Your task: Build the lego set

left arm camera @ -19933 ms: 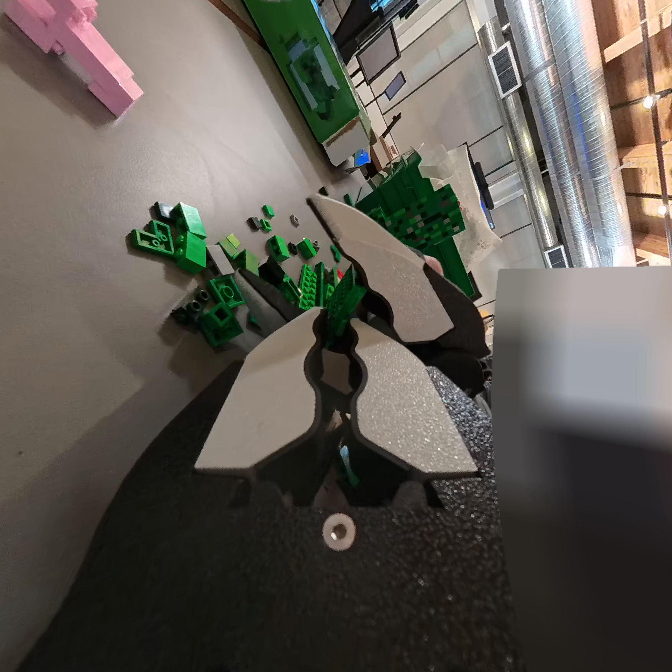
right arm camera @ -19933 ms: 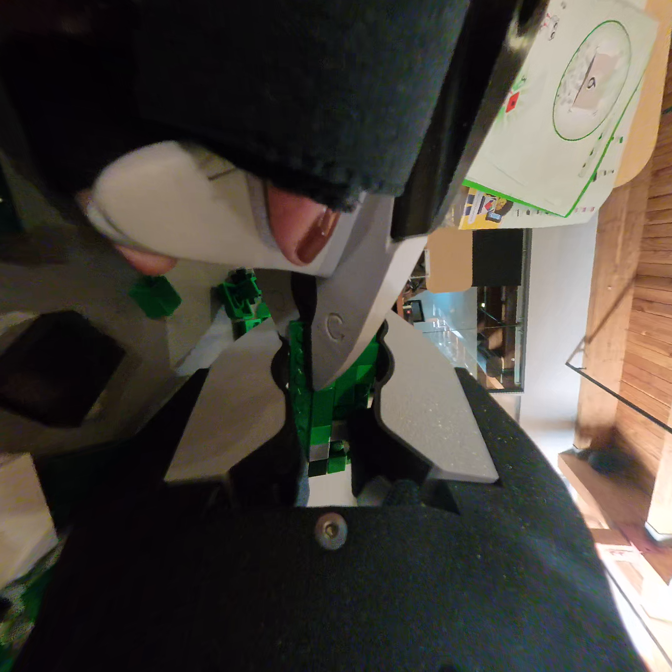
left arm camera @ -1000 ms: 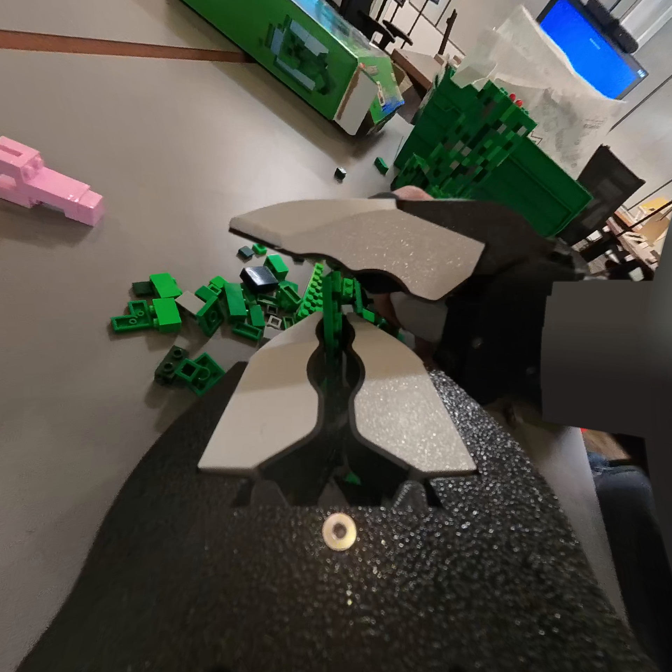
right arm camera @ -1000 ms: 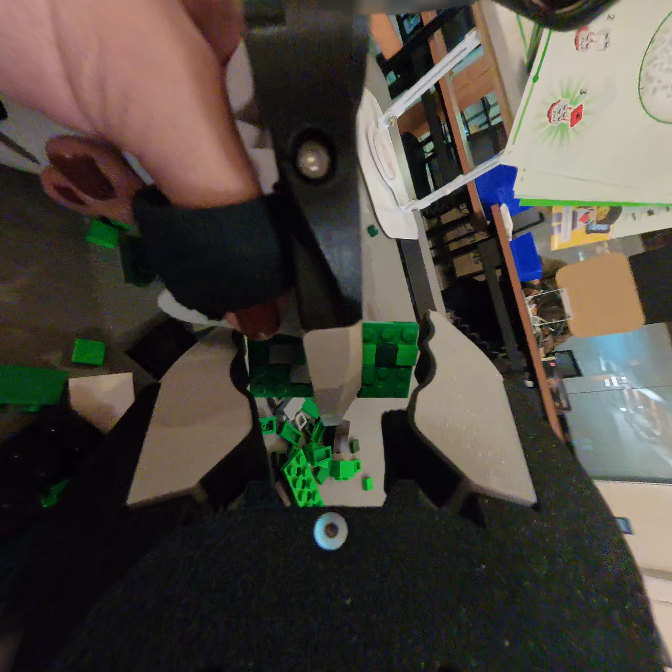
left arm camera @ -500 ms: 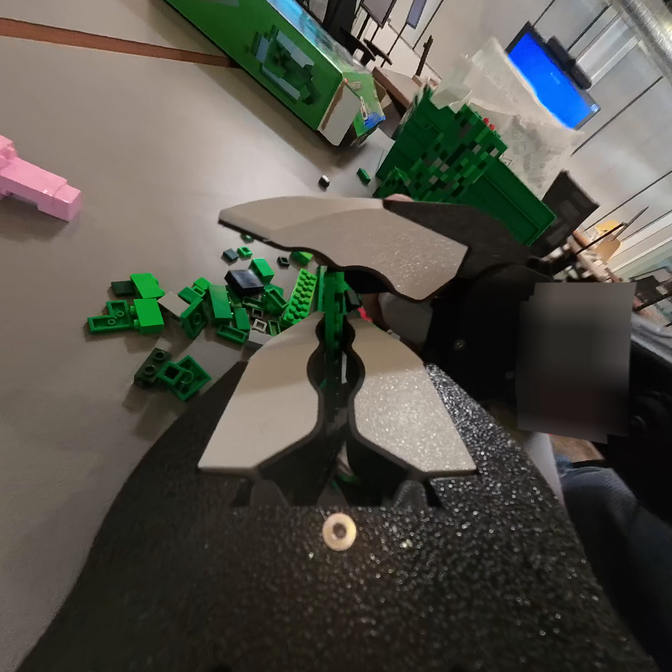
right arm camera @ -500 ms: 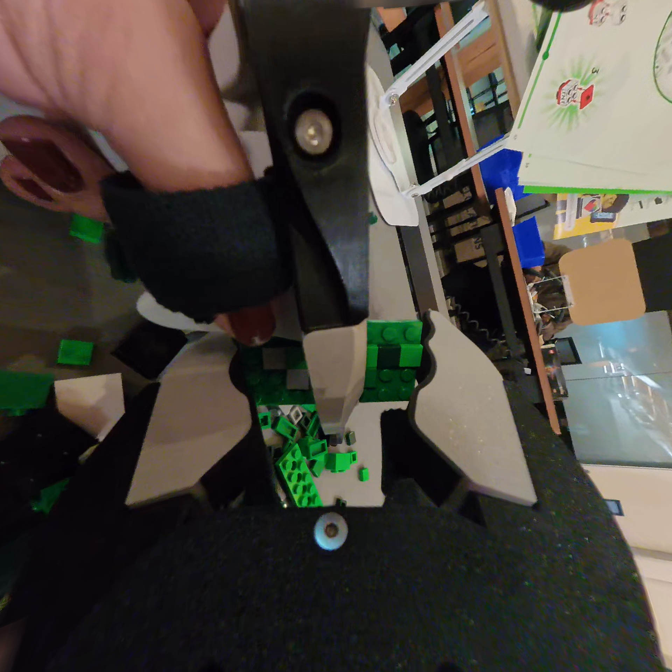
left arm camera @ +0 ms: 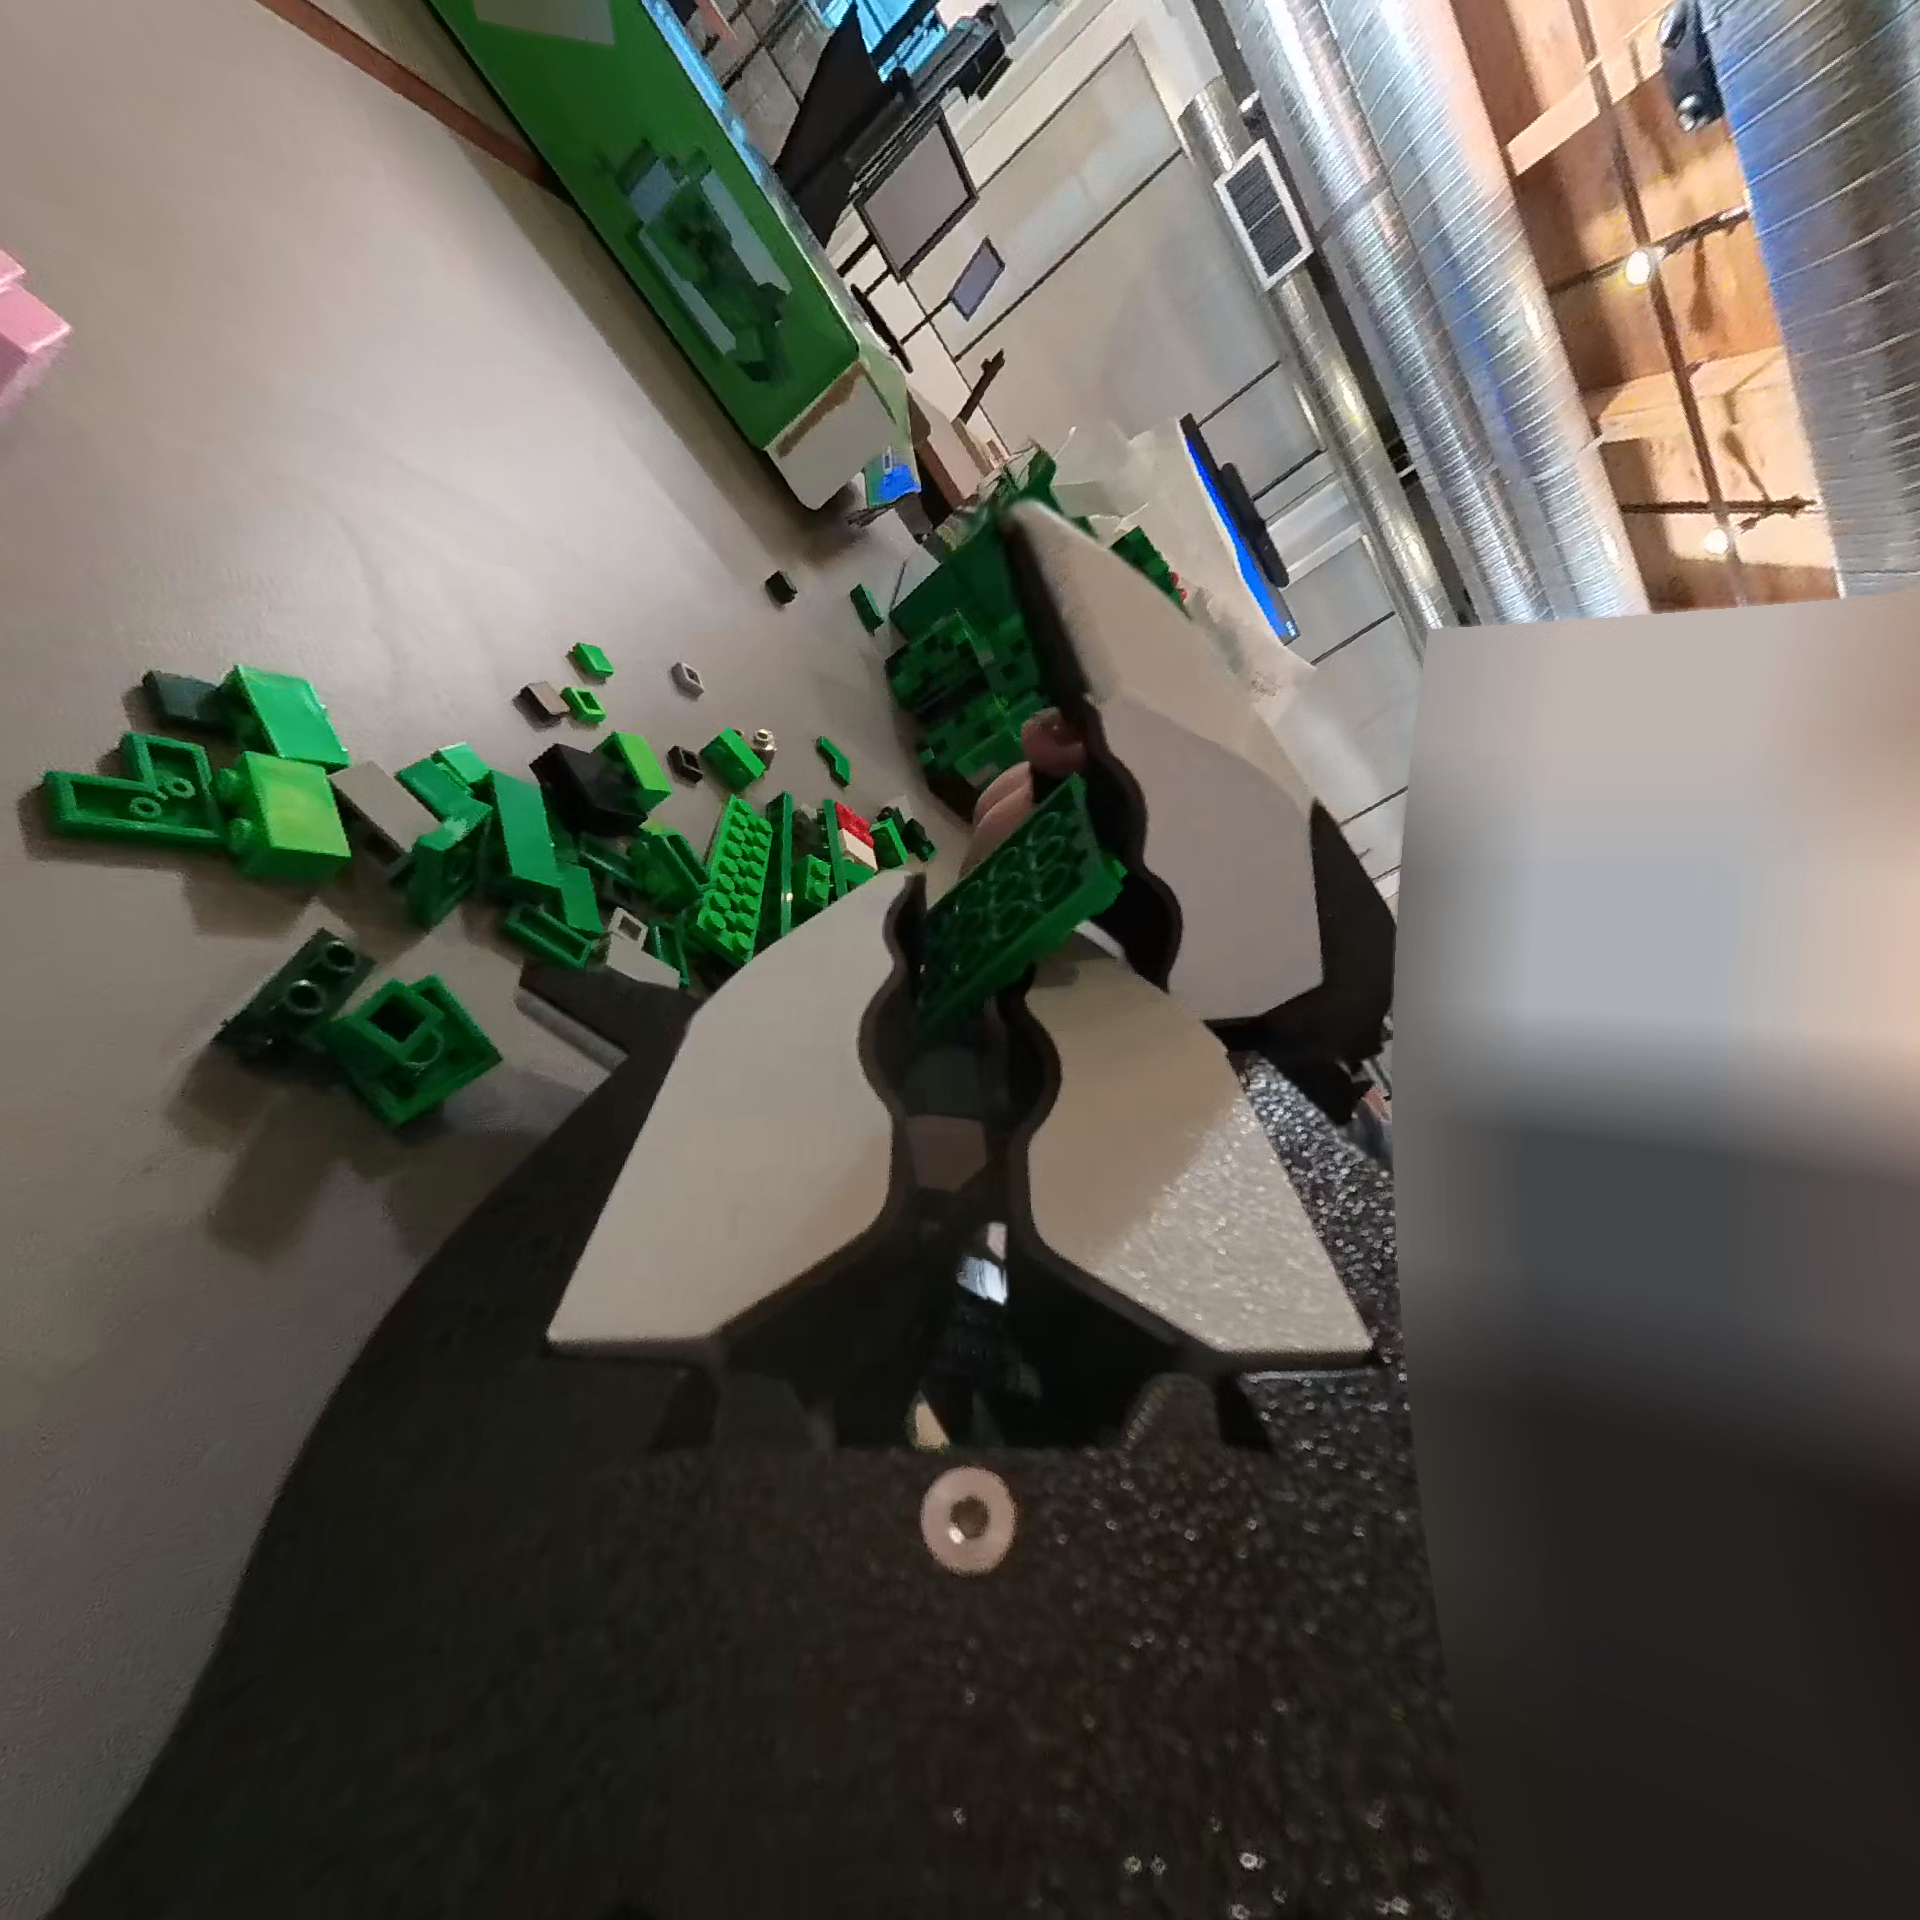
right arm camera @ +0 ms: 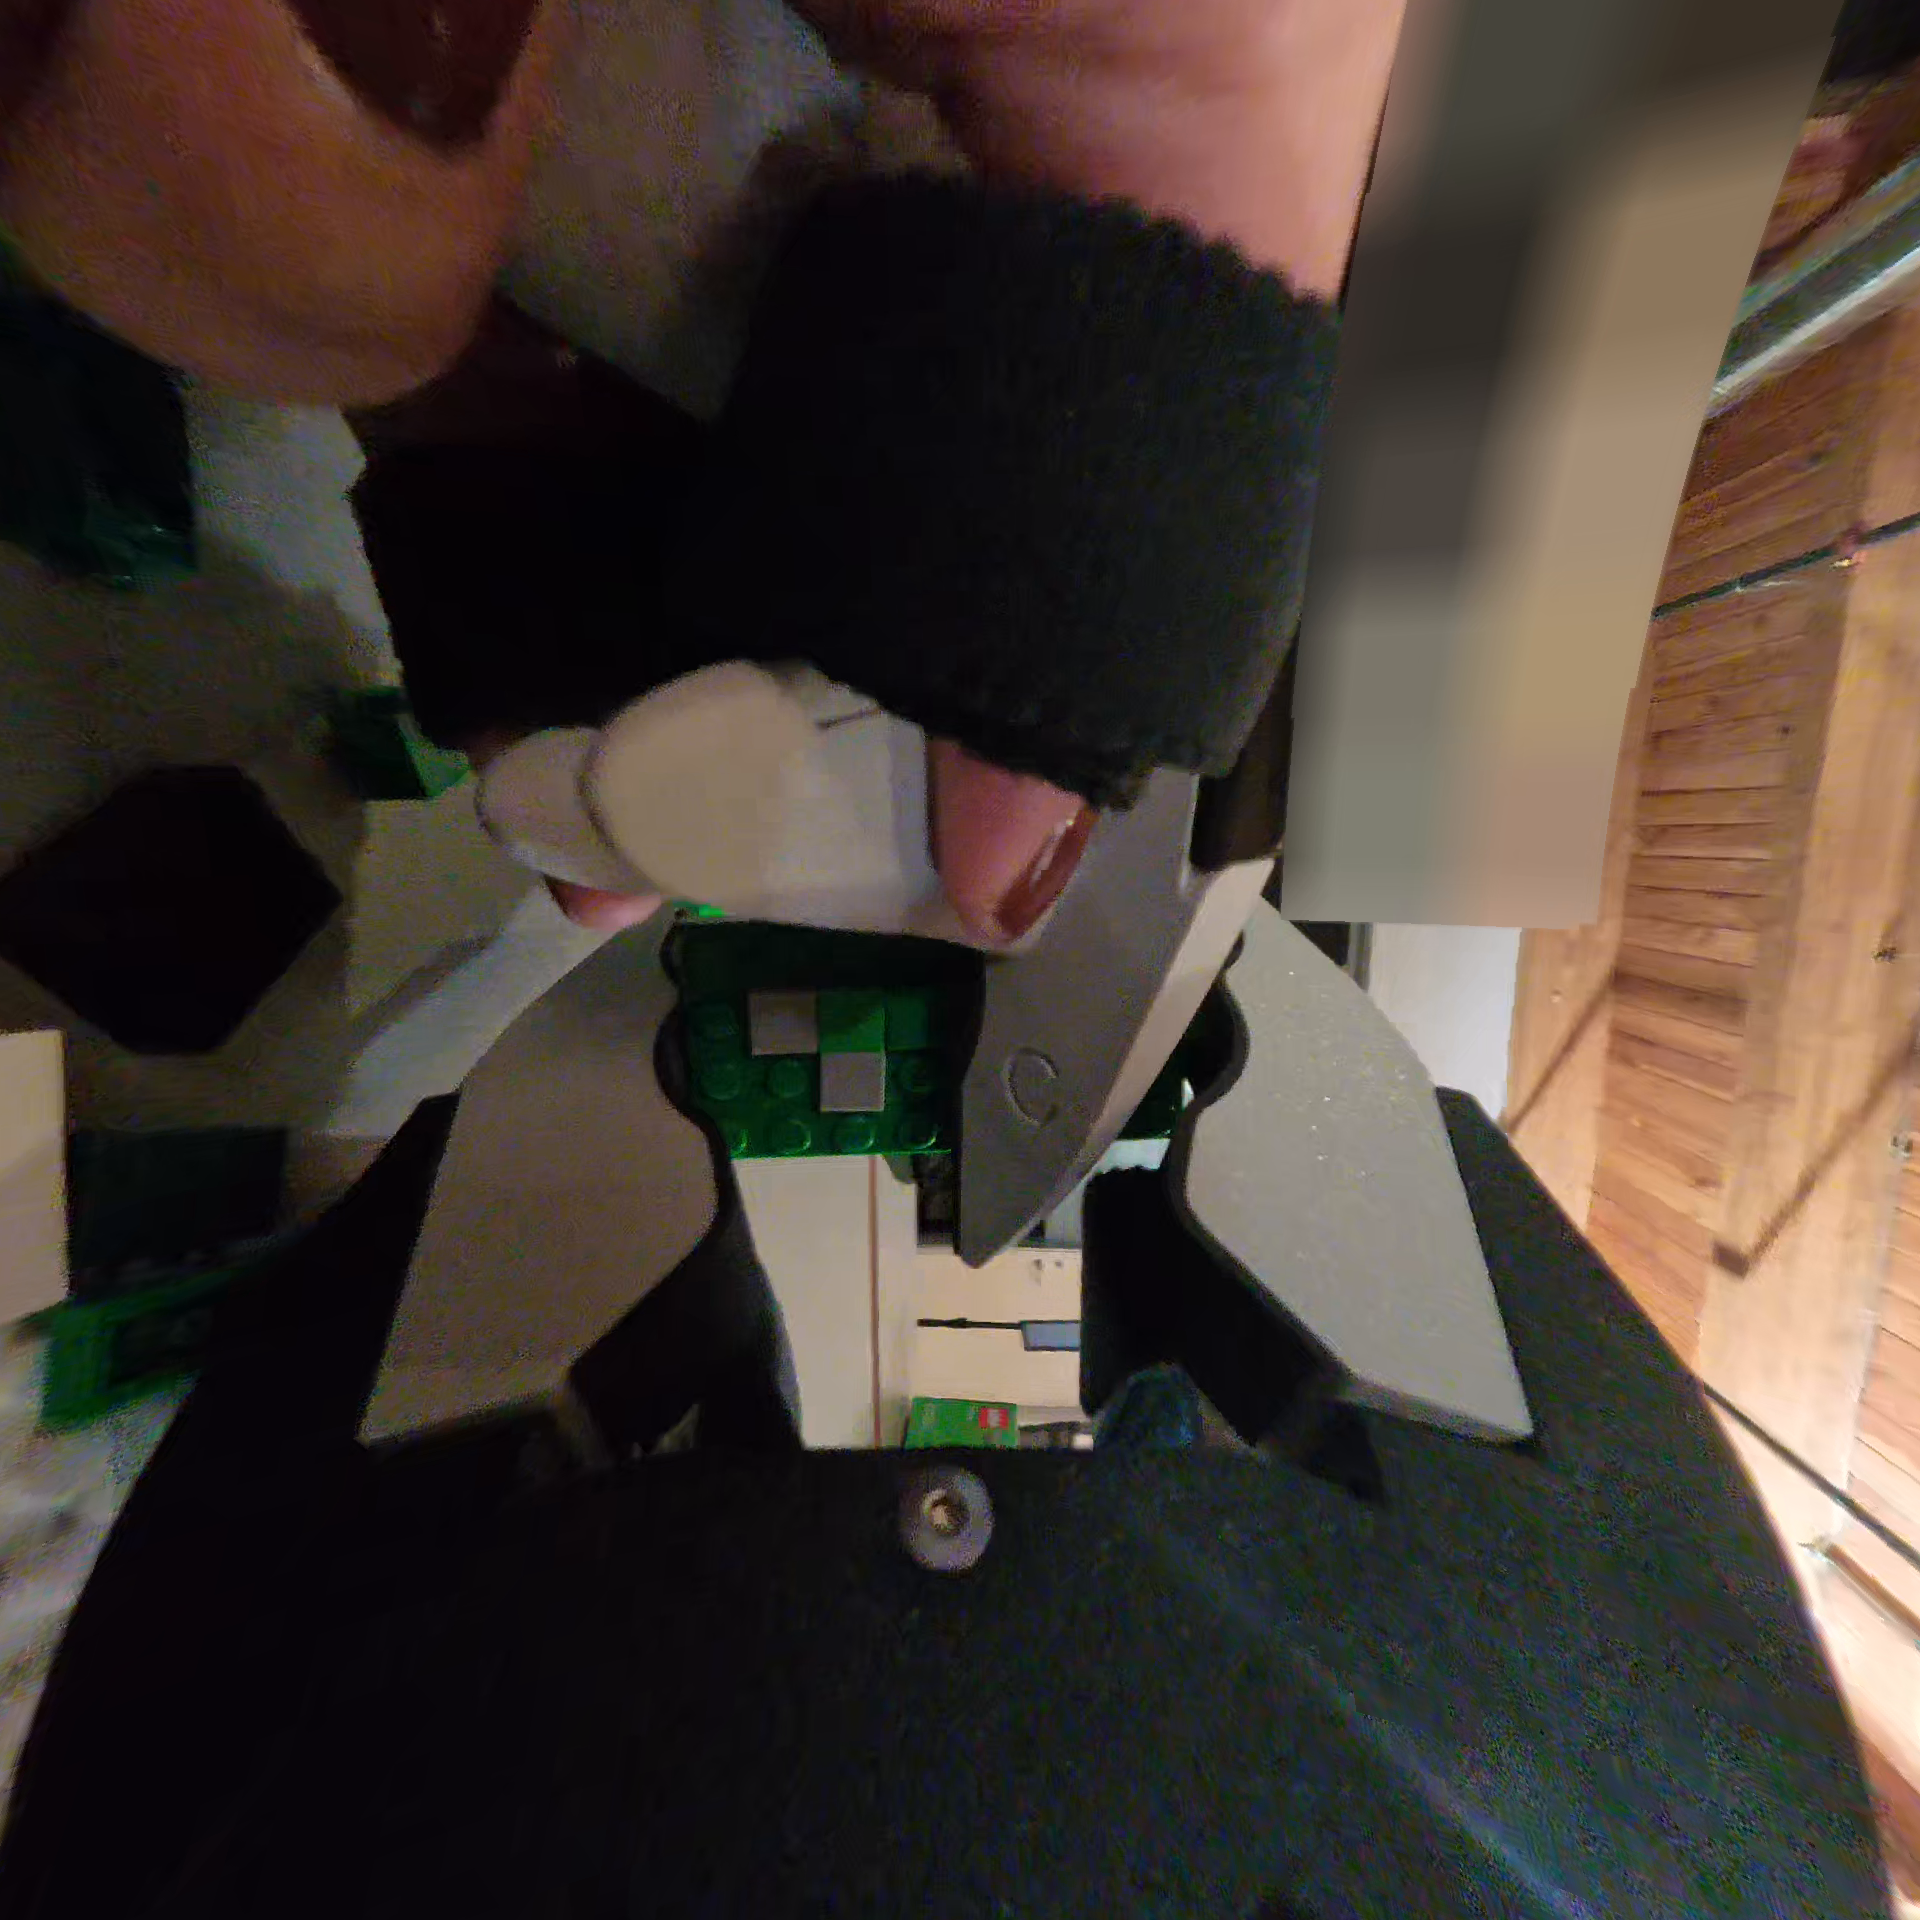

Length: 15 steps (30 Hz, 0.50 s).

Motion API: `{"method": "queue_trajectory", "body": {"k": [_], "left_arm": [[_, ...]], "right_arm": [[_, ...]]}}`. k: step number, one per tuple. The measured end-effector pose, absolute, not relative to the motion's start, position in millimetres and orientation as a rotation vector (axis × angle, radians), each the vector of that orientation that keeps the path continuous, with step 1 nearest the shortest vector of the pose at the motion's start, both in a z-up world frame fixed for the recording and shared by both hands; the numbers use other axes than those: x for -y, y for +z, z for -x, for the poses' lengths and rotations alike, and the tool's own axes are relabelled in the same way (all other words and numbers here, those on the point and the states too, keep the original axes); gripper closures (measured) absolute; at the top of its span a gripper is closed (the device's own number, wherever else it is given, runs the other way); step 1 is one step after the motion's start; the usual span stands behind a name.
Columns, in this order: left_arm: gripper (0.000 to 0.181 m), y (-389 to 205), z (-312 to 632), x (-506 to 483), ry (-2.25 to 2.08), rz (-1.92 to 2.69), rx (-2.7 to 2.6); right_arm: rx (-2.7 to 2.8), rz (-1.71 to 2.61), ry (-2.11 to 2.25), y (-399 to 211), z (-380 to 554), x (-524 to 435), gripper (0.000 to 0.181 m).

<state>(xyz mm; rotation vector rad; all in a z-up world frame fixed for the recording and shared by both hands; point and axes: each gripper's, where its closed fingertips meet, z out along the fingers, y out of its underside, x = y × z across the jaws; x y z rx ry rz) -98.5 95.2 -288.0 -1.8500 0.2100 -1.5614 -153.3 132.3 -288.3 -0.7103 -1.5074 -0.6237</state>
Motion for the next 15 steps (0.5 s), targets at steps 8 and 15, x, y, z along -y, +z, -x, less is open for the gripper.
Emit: {"method": "queue_trajectory", "body": {"k": [8,15], "left_arm": [[0.168,-286.6,98.9,-96.5,-1.614,1.832,-0.156],[0.170,-290.4,99.3,-103.3,-1.236,1.866,-0.363]], "right_arm": [[1.466,0.635,-0.698,-283.1,153.1,-133.9,0.090],[1.501,0.848,-0.453,-291.1,153.0,-135.6,0.090]]}}
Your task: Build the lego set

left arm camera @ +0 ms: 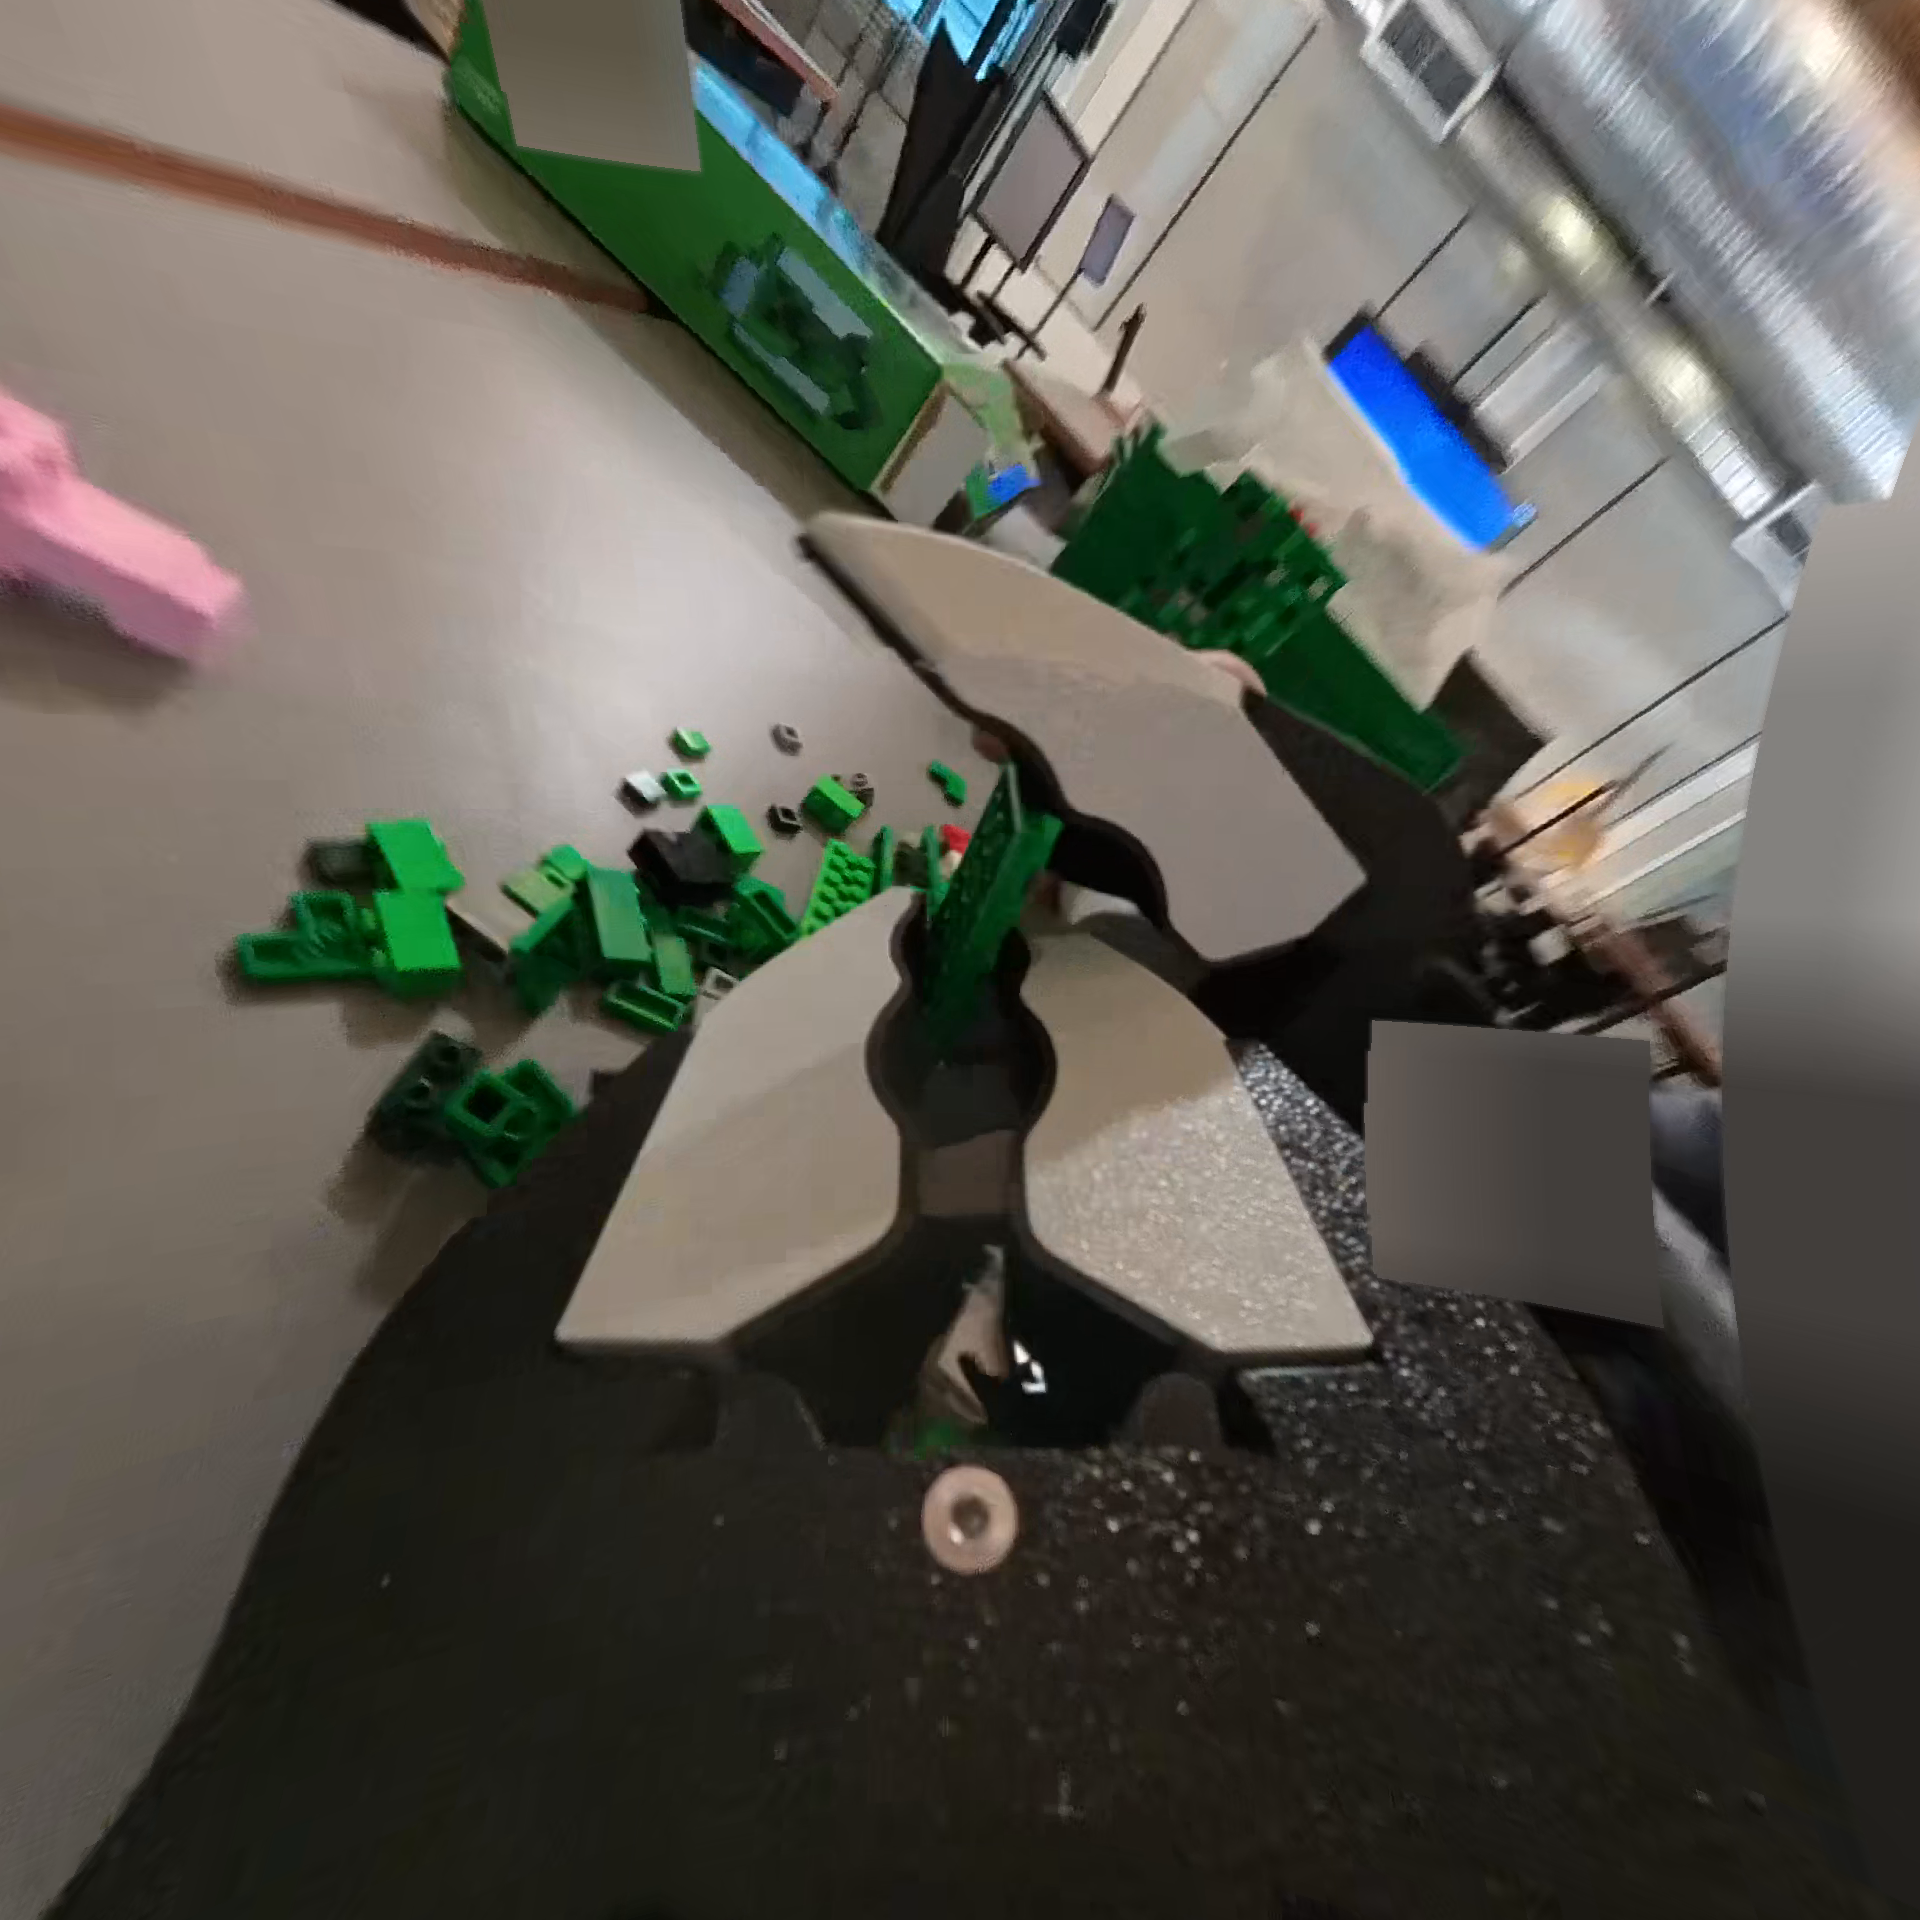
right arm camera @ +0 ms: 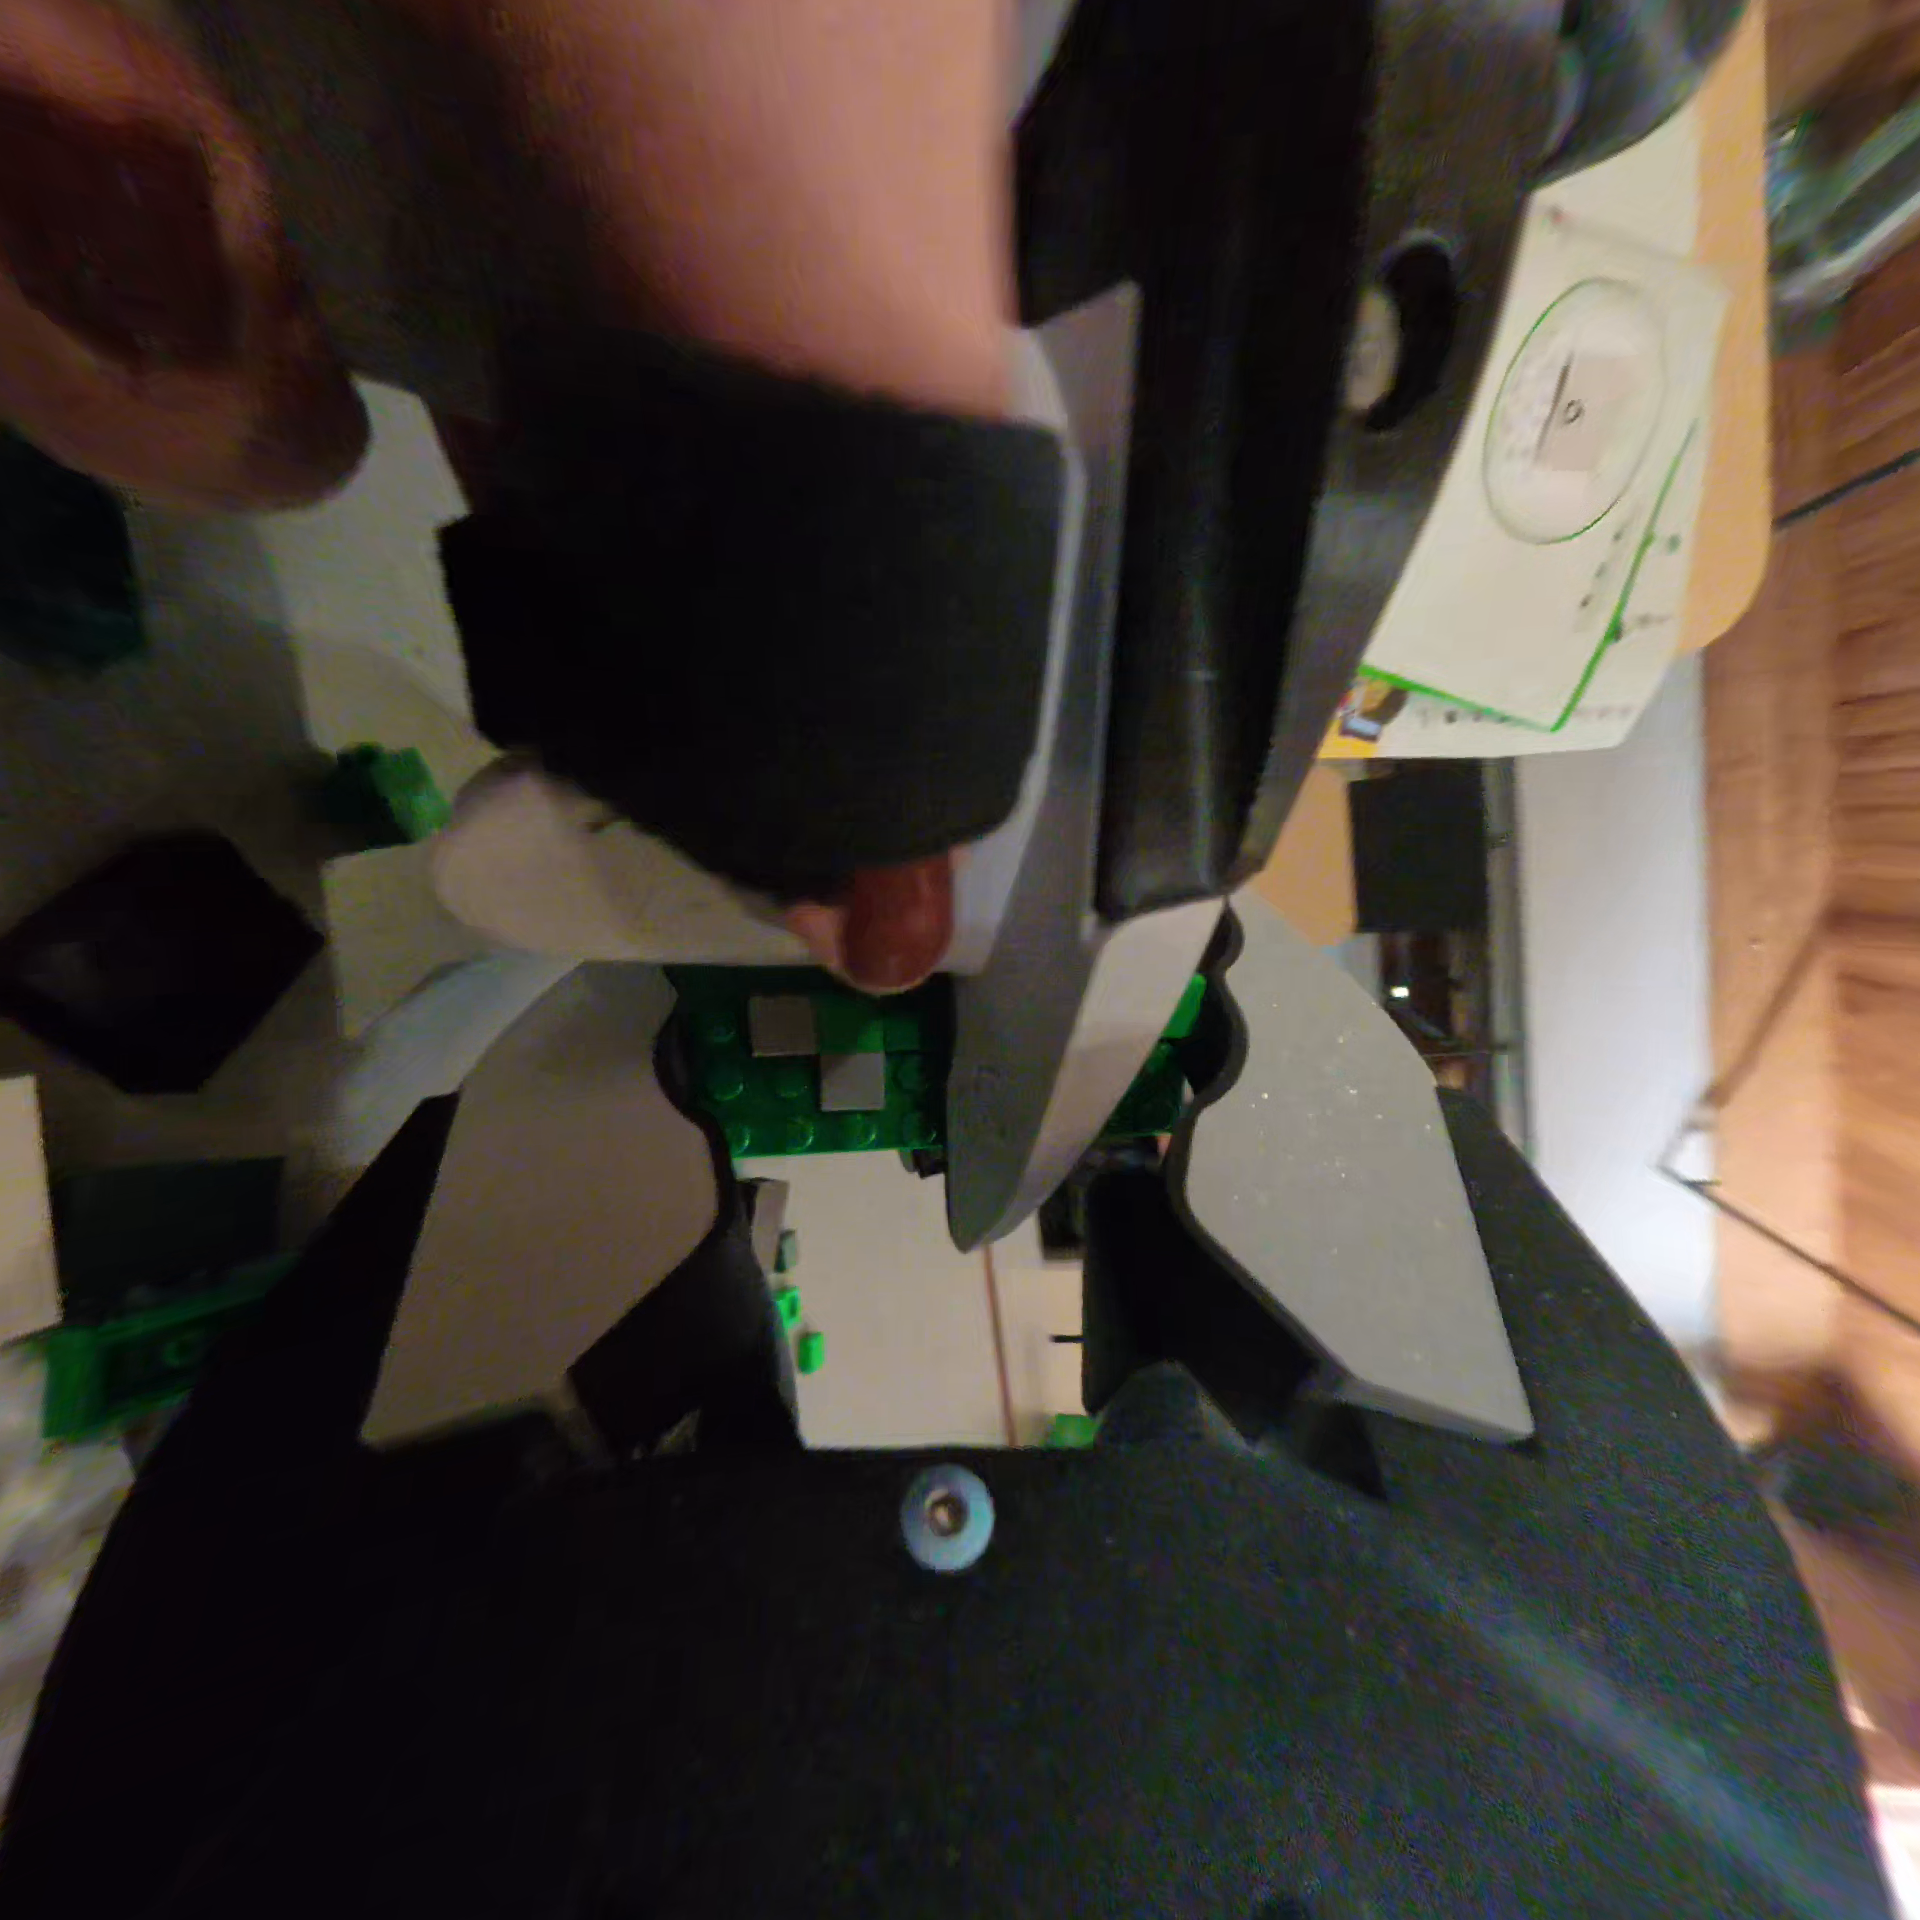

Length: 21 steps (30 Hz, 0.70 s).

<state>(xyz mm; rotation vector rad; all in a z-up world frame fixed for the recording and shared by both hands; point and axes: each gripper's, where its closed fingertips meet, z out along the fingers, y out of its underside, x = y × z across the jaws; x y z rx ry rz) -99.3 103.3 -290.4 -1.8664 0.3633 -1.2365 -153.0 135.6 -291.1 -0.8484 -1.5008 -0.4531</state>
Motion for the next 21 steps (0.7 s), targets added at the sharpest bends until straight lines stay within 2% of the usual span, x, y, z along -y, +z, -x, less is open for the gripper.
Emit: {"method": "queue_trajectory", "body": {"k": [6,9,13,15,16,21], "left_arm": [[0.175,-279,106,-104,-1.009,1.751,-0.515],[0.175,-282,106,-101,-1.094,1.797,-0.494],[0.174,-278,109,-103,-1.408,1.745,-0.243],[0.177,-271,127,-113,-1.521,1.663,-0.049],[0.176,-269,130,-113,-1.561,1.645,-0.027],[0.176,-279,126,-114,-1.470,1.732,-0.066]], "right_arm": [[1.544,0.947,-0.274,-296,155,-127,0.090],[1.572,0.999,-0.162,-302,157,-121,0.090],[1.557,0.944,-0.243,-300,158,-125,0.090],[1.494,0.771,-0.370,-284,160,-118,0.114],[1.472,0.737,-0.419,-281,162,-117,0.119],[1.490,0.869,-0.263,-293,161,-120,0.116]]}}
